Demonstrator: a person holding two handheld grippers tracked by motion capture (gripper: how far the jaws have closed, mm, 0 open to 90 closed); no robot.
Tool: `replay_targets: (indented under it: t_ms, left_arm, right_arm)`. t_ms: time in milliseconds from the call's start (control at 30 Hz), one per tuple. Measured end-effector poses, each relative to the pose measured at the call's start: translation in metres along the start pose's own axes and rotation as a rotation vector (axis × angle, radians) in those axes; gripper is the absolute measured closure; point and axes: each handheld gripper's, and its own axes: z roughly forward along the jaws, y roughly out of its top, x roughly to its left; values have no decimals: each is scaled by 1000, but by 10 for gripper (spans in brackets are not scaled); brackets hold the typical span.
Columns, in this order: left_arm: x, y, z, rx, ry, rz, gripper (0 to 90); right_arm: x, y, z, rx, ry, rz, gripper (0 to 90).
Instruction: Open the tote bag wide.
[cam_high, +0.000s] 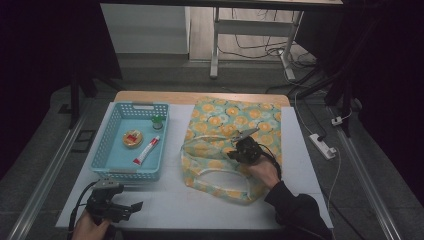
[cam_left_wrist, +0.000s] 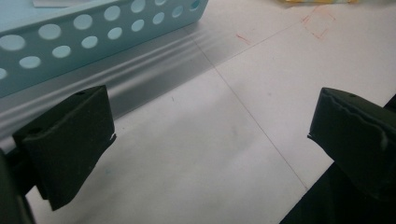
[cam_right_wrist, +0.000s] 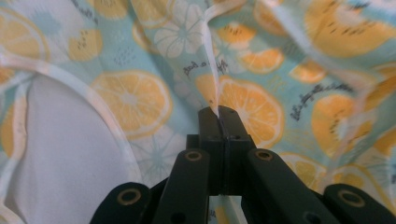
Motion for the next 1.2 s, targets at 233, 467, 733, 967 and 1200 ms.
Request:
replay_targets:
  t_ms: [233,467,733,967,1200]
  left_arm:
    - [0,0,0,3,0,-1,1]
    - [0,1,0,4,0,-3,1]
    - [0,1,1,5,0,-4,1]
    - [1,1,1,5,0,-6,1]
    - [1,1,1,8,-1,-8,1]
  right_arm:
    - [0,8,-13,-38,-19,-12,900]
    - [-2,18,-25,-74,-30,2,900]
    - [-10,27,-38,-95,1,51,900]
    - [-11,37,-47,-126,0,46,900]
    - [-11,43,-54,-148,-10,47,900]
